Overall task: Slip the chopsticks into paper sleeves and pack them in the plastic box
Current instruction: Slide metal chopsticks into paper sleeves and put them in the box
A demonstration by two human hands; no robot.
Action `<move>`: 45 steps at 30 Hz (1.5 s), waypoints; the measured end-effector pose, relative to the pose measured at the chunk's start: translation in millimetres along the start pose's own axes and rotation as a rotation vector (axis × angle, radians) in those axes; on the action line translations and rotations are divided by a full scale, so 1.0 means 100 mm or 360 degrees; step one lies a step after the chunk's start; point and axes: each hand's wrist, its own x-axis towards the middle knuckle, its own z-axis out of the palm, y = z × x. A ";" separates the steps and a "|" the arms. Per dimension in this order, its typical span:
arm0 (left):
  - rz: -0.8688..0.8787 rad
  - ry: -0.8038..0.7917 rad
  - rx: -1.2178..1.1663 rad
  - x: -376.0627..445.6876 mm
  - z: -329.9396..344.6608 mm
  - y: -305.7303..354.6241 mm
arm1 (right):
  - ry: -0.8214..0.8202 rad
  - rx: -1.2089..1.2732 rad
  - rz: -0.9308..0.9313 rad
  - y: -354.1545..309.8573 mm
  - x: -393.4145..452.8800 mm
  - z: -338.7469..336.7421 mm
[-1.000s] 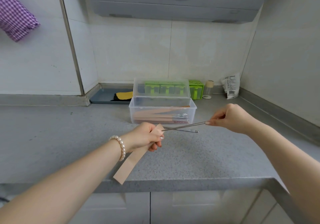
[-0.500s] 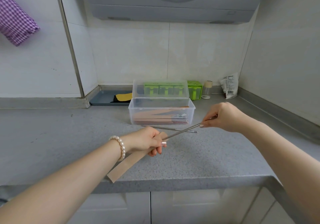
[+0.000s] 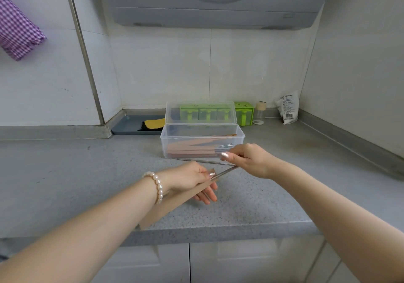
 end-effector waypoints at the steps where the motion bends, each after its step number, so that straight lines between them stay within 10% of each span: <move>1: -0.0007 0.0001 -0.0004 0.01 0.00 -0.01 | 0.0011 0.0079 0.0009 -0.03 0.00 0.03; 20: -0.0143 0.0040 -0.0081 0.00 0.01 -0.05 | 0.0053 0.0531 -0.0026 -0.27 0.21 0.33; 28: -0.0092 0.0186 -0.0130 -0.02 -0.14 -0.15 | 0.0253 0.0046 0.0577 0.66 0.59 0.37; 41: -0.0144 0.0057 -0.0274 -0.05 -0.25 -0.24 | 0.0256 -0.0324 0.0424 0.93 0.69 0.59; 45: -0.0164 0.0102 -0.0267 -0.04 -0.26 -0.25 | 0.0321 0.0228 0.0443 0.78 0.55 0.34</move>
